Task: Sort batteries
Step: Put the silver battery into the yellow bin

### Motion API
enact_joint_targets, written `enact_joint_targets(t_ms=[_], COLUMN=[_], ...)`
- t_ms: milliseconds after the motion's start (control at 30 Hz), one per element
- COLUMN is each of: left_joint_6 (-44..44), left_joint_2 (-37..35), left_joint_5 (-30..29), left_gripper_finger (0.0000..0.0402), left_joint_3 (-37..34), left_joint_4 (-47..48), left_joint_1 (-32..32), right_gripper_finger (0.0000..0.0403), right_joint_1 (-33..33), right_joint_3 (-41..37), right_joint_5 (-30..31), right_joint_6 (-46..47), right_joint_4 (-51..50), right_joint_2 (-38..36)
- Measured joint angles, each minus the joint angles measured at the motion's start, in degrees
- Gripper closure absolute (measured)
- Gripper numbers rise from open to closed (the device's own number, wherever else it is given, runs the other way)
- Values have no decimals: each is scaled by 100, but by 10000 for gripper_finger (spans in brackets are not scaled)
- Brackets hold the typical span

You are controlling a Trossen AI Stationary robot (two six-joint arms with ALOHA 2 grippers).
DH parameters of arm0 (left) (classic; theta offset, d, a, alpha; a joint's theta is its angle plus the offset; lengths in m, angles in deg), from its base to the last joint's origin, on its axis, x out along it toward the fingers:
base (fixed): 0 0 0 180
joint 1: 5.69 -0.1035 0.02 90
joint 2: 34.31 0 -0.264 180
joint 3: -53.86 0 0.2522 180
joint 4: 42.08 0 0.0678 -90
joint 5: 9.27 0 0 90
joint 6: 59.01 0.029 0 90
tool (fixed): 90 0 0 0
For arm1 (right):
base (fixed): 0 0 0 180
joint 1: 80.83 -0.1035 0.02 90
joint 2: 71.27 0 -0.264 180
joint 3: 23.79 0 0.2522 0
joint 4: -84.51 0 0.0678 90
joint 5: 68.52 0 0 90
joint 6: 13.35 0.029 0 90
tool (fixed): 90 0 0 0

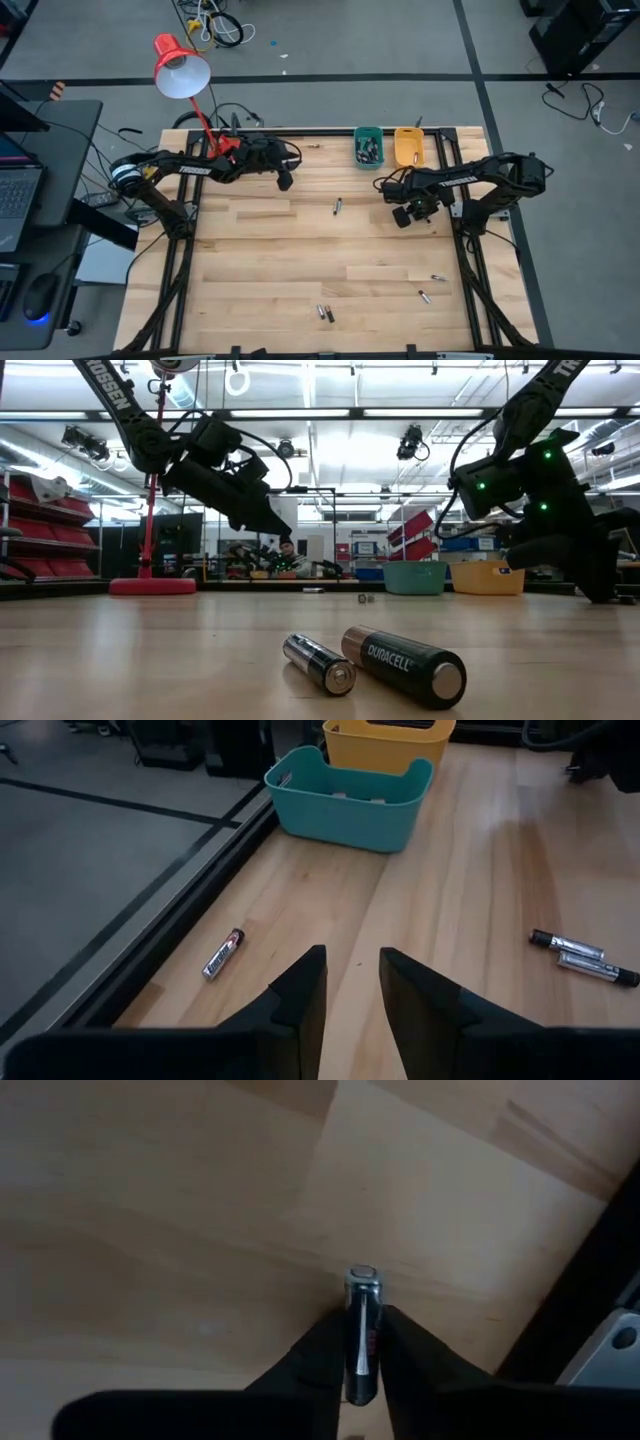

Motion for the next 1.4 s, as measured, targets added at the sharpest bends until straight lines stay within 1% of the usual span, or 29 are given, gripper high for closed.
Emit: enact_joint_targets(t_ms=[133, 267, 400, 633, 733, 900, 1233, 1400], left_joint_6=[-3, -20, -22, -24, -24, -26, -28, -28], left_joint_2=[-2, -2, -2, -4, -4, -4, -7, -7], left_joint_5=[0, 0, 0, 0, 0, -2, -2, -1], left_gripper_finger=[289, 289, 289, 289, 289, 289, 289, 289], left_joint_3=[0, 0, 0, 0, 1, 2, 2, 2], left_joint_4=[11, 17, 18, 20, 20, 25, 75, 72], left_joint_1=[0, 0, 0, 0, 0, 0, 0, 0], right_gripper_finger=[369, 373, 368, 367, 366, 365, 333, 334], right_joint_1=[0, 0, -5, -96, -135, -247, -319, -319], right_joint_3=[0, 2, 54, 299, 334, 337, 334, 334], right_joint_5=[0, 2, -11, -150, -253, -301, -210, -211], right_joint_6=[-10, -12, -11, -108, -197, -275, -273, -356], right_joint_4=[0, -9, -6, 377, 954, 1488, 1565, 1561], right_joint_2=[-2, -4, 2, -170, -181, -111, -111, -114])
